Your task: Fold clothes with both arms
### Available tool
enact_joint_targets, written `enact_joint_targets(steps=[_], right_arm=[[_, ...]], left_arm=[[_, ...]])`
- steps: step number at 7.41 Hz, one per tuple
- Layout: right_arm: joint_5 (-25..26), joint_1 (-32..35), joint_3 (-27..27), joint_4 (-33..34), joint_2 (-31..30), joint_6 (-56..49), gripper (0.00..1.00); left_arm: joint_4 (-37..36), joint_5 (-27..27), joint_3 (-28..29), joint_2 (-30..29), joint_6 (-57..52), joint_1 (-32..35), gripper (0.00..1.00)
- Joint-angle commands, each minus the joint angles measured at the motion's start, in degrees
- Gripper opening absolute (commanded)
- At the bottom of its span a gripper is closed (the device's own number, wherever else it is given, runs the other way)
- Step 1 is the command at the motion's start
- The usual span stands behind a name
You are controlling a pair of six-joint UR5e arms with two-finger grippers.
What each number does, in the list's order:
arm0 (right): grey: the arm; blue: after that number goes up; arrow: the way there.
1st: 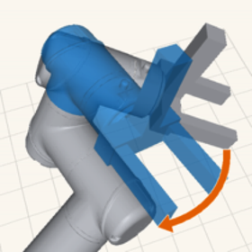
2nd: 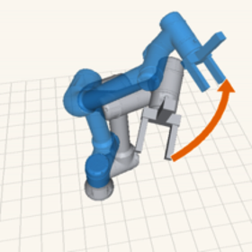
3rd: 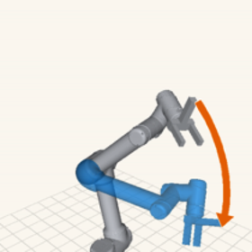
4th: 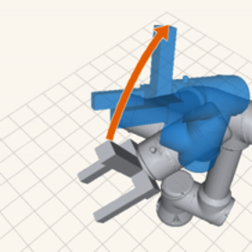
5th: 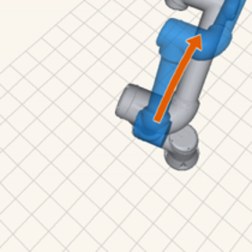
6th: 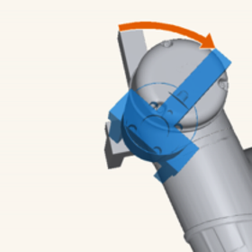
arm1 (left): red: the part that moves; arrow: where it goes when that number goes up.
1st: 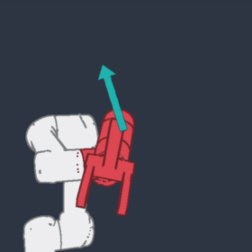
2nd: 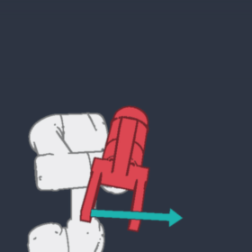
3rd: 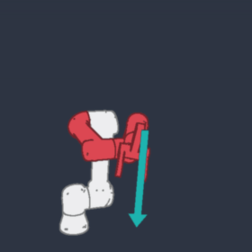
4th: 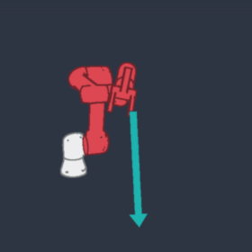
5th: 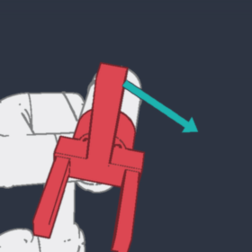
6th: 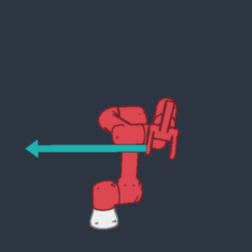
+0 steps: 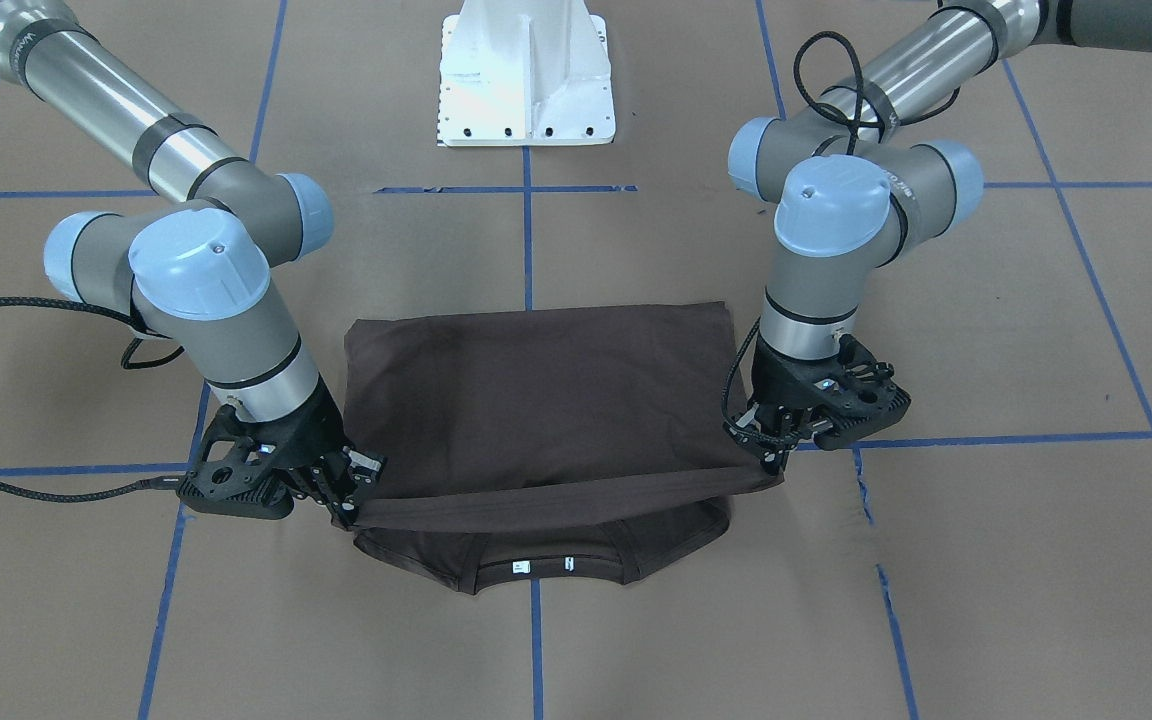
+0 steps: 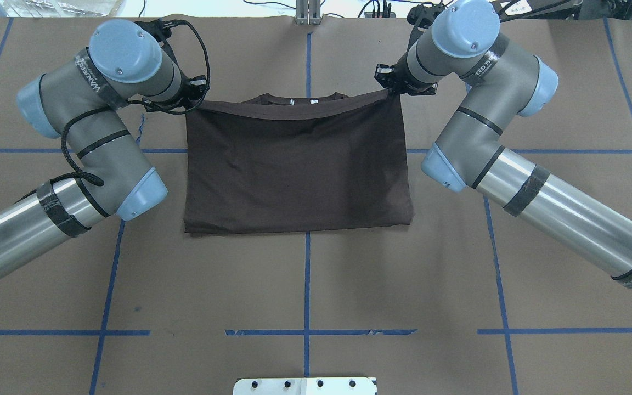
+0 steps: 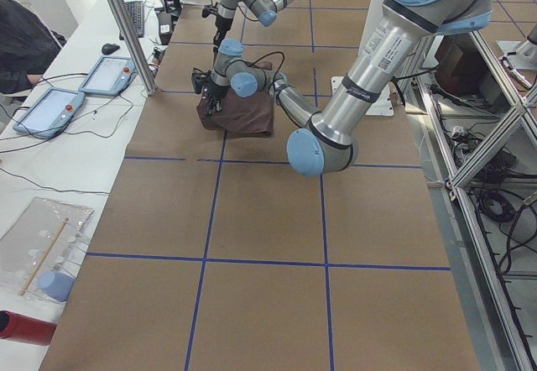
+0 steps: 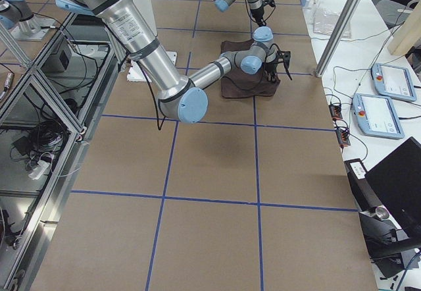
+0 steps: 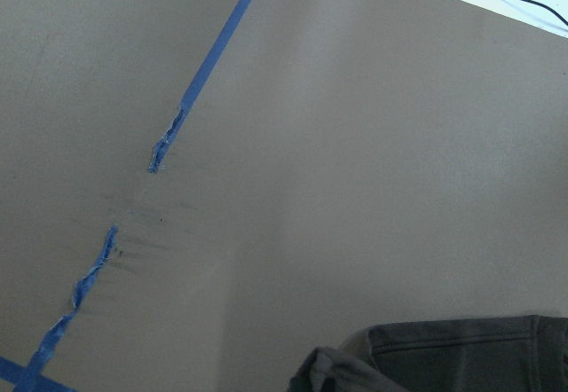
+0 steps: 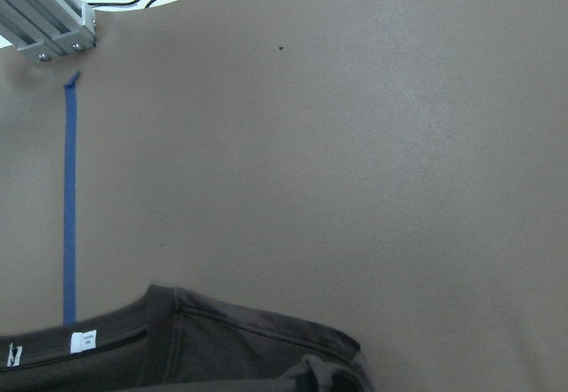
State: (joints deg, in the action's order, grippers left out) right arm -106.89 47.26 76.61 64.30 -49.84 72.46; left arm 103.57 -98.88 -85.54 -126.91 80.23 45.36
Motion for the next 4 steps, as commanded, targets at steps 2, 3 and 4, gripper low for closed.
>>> enact_joint_targets(steps=[2,3,4], right_arm=[[-2.60,0.37,0.03,-1.37,-1.23,0.05,1.00],[-3.84,0.38,0.72,-1.55,-1.66,-0.04,1.00],[-4.81,-0.67,4.99,-1.11,-3.93,0.57,1.00]], left_arm=[[1.29,0.09,1.95,-1.49,0.10,0.08,1.00],[1.20,0.09,1.96,-1.50,-0.07,0.17,1.00],[1.11,-0.09,1.96,-1.50,-0.16,0.17,1.00]])
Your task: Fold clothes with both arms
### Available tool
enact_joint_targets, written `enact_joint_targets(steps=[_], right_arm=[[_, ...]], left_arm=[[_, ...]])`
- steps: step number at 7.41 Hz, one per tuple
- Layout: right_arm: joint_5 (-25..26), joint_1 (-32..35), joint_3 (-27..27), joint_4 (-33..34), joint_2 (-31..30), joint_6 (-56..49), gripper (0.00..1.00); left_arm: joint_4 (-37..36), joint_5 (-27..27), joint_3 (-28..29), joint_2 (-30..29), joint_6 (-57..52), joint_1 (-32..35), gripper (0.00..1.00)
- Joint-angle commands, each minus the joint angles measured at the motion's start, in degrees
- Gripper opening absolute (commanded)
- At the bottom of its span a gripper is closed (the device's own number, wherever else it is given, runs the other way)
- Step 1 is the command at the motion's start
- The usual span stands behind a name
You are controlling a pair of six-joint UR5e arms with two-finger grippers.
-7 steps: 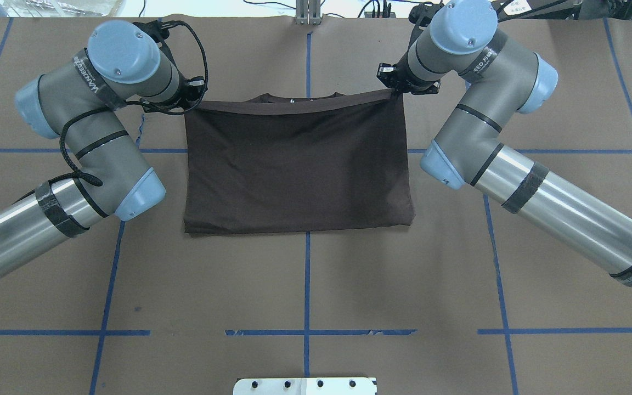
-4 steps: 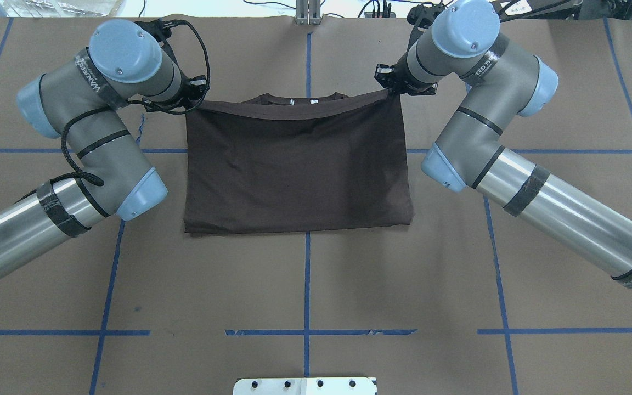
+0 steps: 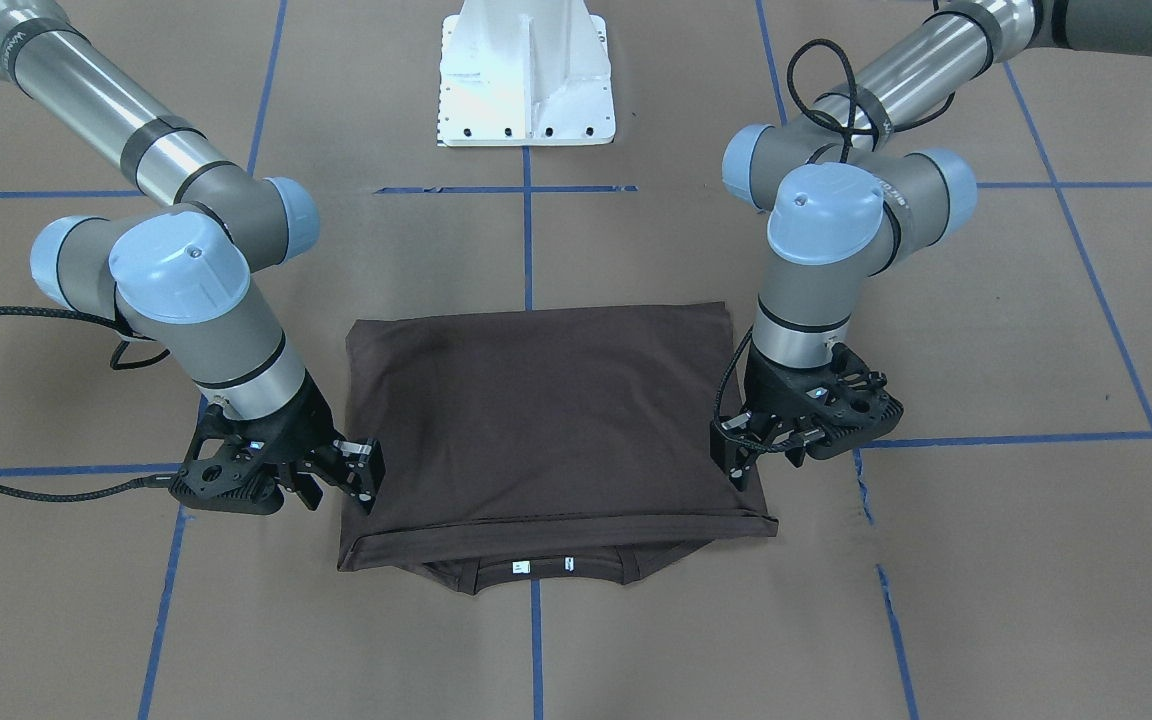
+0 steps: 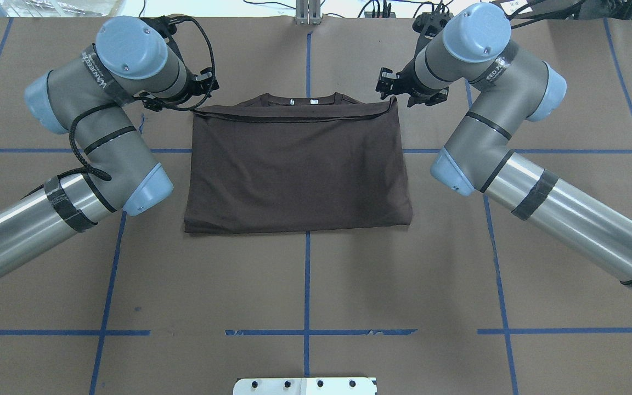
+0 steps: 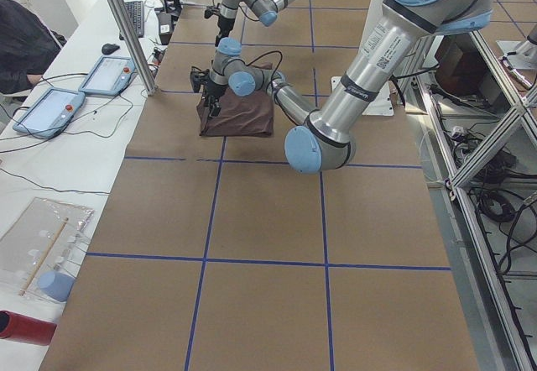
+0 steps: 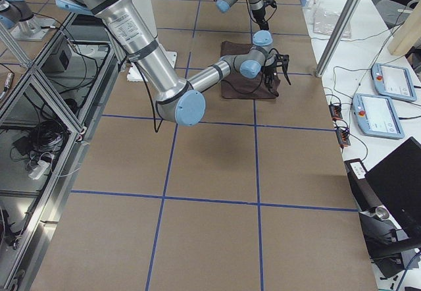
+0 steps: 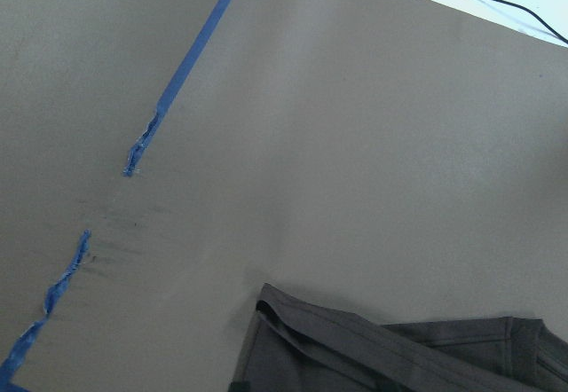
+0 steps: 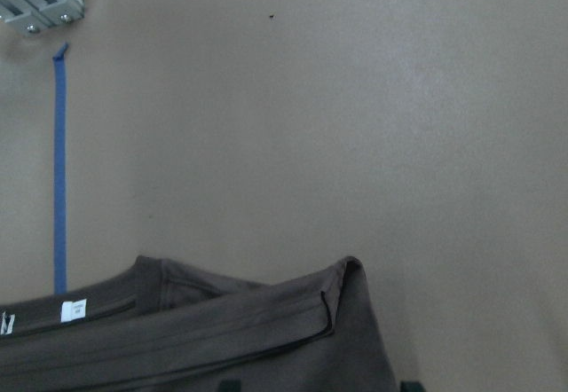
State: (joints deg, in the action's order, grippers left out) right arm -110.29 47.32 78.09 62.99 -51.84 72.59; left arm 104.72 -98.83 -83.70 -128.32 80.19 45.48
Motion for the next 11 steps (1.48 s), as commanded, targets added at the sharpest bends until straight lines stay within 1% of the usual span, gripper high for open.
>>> enact_joint_targets(steps=[1,2,3,4,5,6,7,8,9,11], right_arm=[[-1.16,-3.35,10.18,0.55,-7.43,0.97,1.00],[0.15,-5.98,15.29,0.55,-12.53,1.93,1.00],[2.07,-9.40,17.25,0.64,-15.28,2.90,0.99],[3.83,-11.79,17.10,0.64,-15.91,2.91,0.98],[4.72,-13.64,16.66,0.64,-16.44,2.82,0.89],[4.82,-14.44,15.96,0.73,-16.36,2.82,0.85],[4.73,-14.54,15.61,0.73,-16.36,2.73,0.75],[3.95,-14.54,15.69,0.73,-16.27,2.47,0.39],[3.50,-14.45,15.78,0.73,-16.36,1.86,0.00],[2.88,-14.10,16.57,0.64,-16.62,1.41,0.00]], left_arm=[[-0.04,-0.22,-0.06,-0.09,-0.12,0.04,1.00],[-0.04,-0.31,-0.24,-0.18,-0.12,0.04,1.00],[-0.04,-0.31,-0.33,-0.18,-0.03,0.04,1.00],[-0.04,-0.31,-0.59,-0.27,0.06,0.04,1.00],[-0.13,-0.31,-0.94,-0.27,-0.03,0.04,1.00],[-0.22,-0.31,-1.38,-0.18,-0.03,0.04,1.00],[-0.22,-0.31,-1.64,-0.27,-0.03,0.04,1.00],[-0.30,-0.40,-1.91,-0.18,-0.12,0.04,1.00],[-0.22,-0.40,-1.91,-0.18,-0.12,0.04,1.00],[-0.04,-0.40,-1.91,0.00,-0.03,0.04,1.00]])
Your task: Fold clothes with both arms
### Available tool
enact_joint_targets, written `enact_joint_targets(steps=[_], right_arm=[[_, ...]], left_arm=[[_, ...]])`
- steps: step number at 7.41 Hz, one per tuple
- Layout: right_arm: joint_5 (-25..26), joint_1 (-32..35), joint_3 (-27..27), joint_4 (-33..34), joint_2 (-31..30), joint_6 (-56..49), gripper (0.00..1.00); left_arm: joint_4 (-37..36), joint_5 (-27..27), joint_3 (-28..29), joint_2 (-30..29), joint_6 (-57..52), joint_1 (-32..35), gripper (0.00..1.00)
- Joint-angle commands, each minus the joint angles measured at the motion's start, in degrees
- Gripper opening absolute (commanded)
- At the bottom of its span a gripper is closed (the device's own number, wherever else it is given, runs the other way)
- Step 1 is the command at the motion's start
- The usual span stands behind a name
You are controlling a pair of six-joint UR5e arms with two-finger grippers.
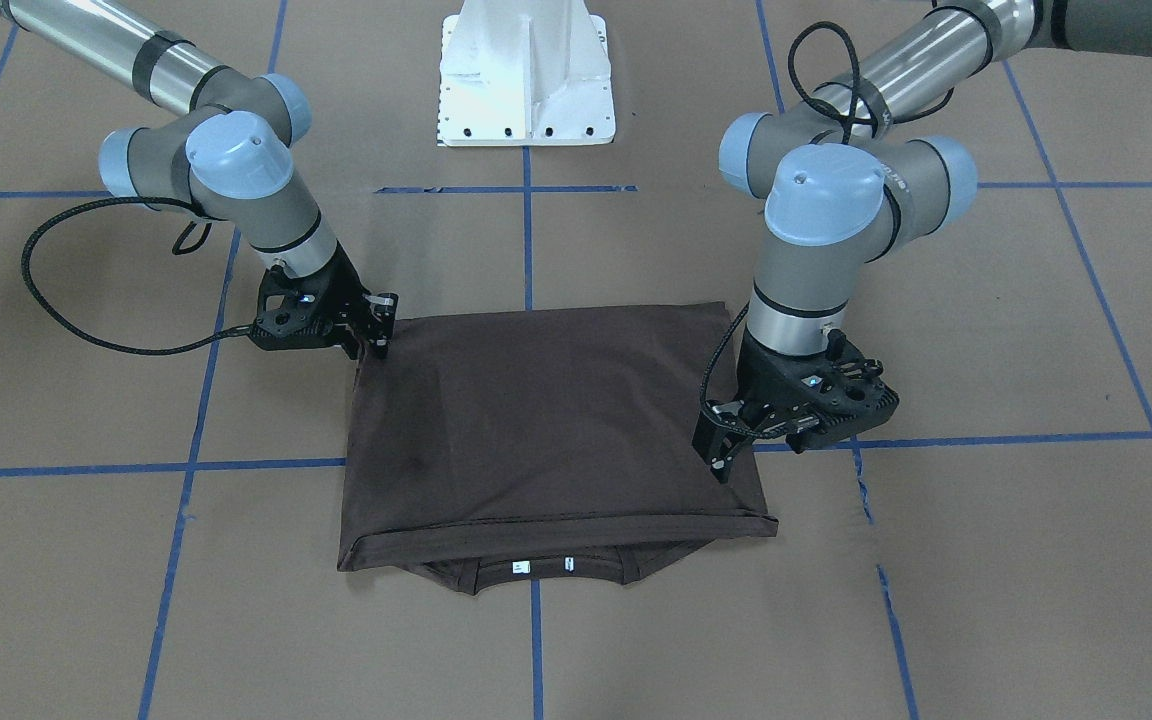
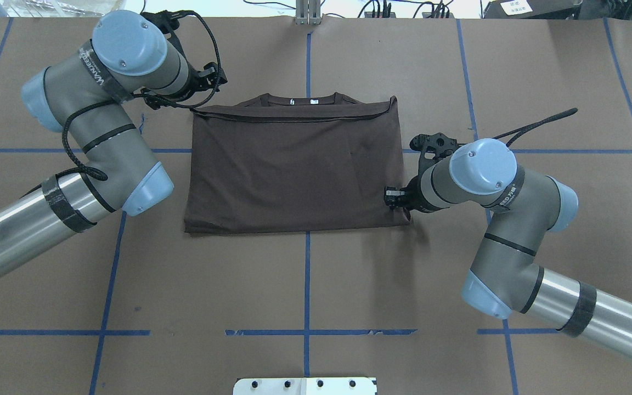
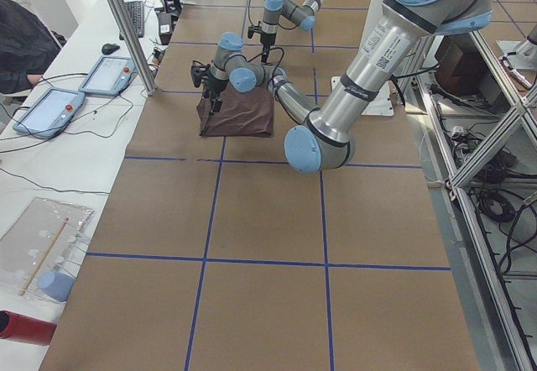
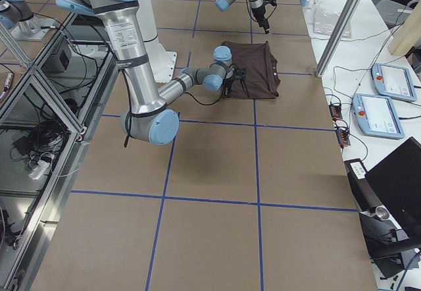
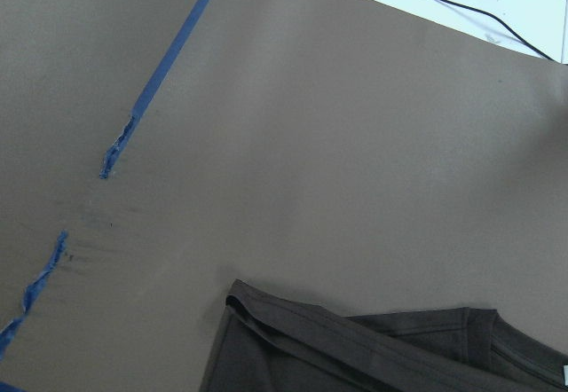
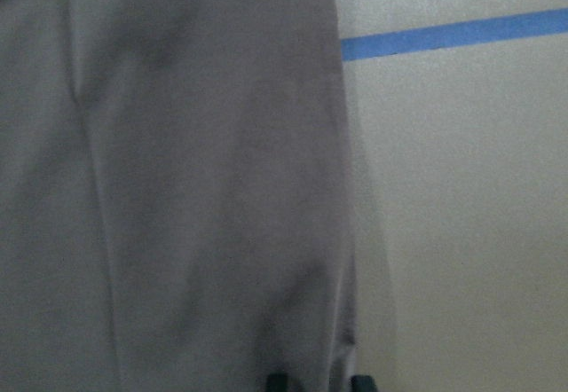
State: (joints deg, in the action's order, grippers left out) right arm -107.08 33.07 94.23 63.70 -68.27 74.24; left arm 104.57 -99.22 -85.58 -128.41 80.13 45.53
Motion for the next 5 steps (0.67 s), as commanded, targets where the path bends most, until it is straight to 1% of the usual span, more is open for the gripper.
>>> enact_joint_targets(steps=[1,2,3,4,5], right_arm=[[-0.41,0.15,0.51,-0.16,-0.37,-0.32,0.00],[-0.33,0.15,1.30,-0.25,-1.07,-0.23,0.00],[-0.33,0.15,3.83,-0.25,-3.17,-0.23,0.00],[-1.02,-0.46,8.90,-0.25,-7.36,-0.23,0.00],[-1.73,-3.59,15.04,-0.33,-12.80,-0.23,0.00]], left_arm=[[0.19,0.00,-0.03,0.09,0.03,0.00,1.00],[0.28,0.08,0.06,0.09,0.03,0.00,1.00],[0.37,0.08,0.06,0.09,0.12,0.00,1.00],[0.37,0.08,-0.03,-0.08,0.12,0.00,1.00],[0.37,0.08,-0.38,0.00,0.12,0.00,1.00]])
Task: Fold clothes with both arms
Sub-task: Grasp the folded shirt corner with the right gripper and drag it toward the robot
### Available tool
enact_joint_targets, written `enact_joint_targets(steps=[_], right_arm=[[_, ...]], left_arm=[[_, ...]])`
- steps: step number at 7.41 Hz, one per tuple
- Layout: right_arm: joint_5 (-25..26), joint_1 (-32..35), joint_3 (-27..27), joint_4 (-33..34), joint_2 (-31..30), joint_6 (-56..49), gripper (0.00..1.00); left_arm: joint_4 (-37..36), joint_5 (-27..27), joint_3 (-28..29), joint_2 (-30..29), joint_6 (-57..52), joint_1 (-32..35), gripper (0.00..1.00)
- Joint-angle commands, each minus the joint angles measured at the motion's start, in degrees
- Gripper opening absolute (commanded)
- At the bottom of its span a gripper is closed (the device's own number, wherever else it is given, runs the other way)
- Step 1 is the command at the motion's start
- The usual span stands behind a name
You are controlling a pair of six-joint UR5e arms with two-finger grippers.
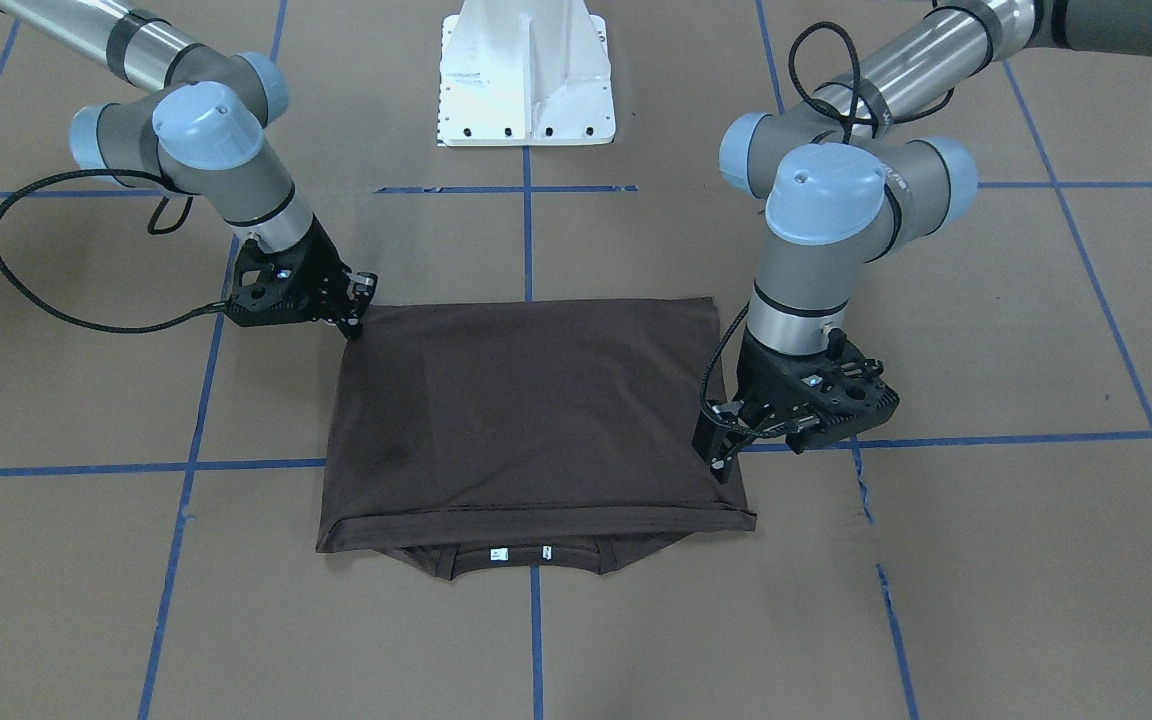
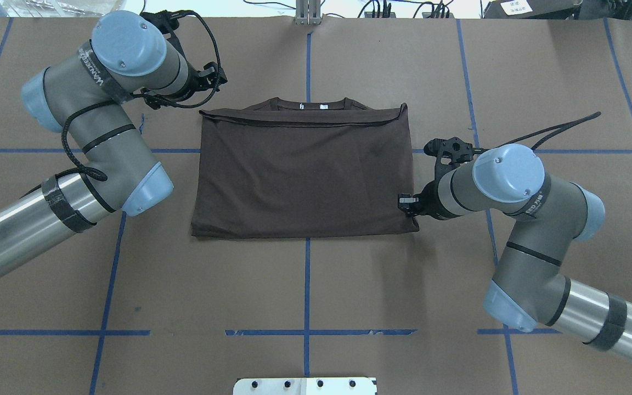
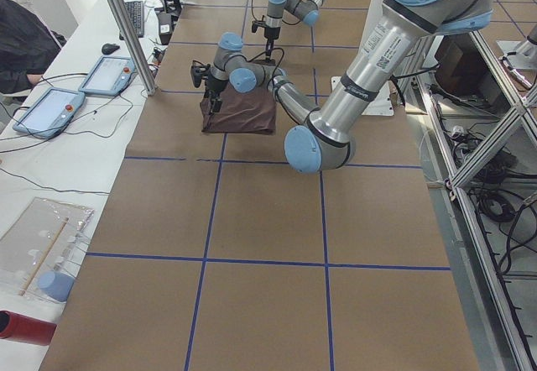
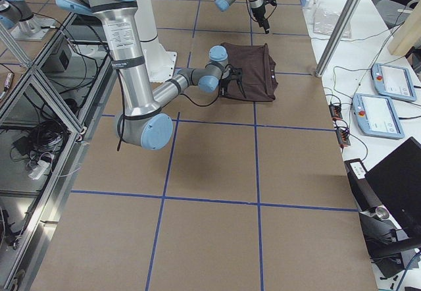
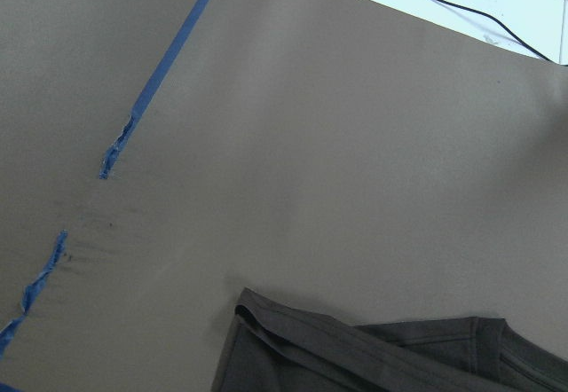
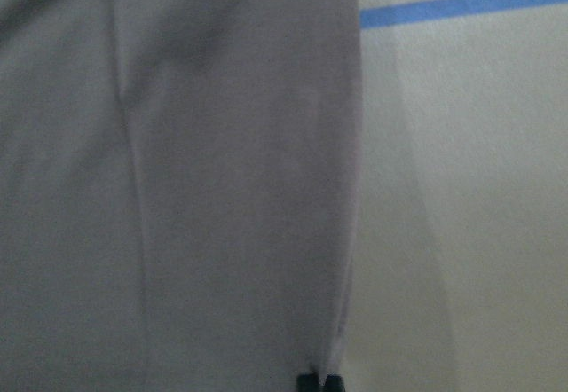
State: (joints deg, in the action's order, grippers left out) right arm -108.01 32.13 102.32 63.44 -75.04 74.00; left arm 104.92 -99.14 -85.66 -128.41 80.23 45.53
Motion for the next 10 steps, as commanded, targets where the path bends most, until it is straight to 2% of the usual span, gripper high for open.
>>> enact_joint_targets(steps=[1,4,5,6,7,8,10], right_arm=[[-0.54,-7.65,13.10,-0.16,-12.08,0.09,0.00],[0.25,-21.62,25.61,-0.51,-25.46,0.87,0.00],[0.34,-23.76,26.34,-0.60,-26.11,0.88,0.99],[0.52,-23.69,26.61,-2.34,-25.95,0.88,1.00],[0.69,-21.78,26.53,-5.93,-25.94,0.88,1.00],[0.52,-18.19,26.61,-7.70,-25.68,0.88,1.00],[0.52,-12.73,25.82,-12.27,-24.37,0.88,1.00]], left_arm=[[0.02,0.00,-0.39,-0.09,0.10,-0.09,1.00],[0.19,-0.08,-1.97,0.35,0.71,-0.53,1.00],[0.20,-0.17,-2.49,0.44,1.85,-1.31,1.00],[-0.33,-0.96,-5.46,1.48,3.60,-3.41,1.00],[-0.68,-4.01,-9.84,4.19,7.88,-5.86,1.00],[-1.73,-4.04,-14.23,7.52,13.23,-9.89,1.00],[-5.50,-3.51,-18.22,10.01,24.12,-18.33,0.98]])
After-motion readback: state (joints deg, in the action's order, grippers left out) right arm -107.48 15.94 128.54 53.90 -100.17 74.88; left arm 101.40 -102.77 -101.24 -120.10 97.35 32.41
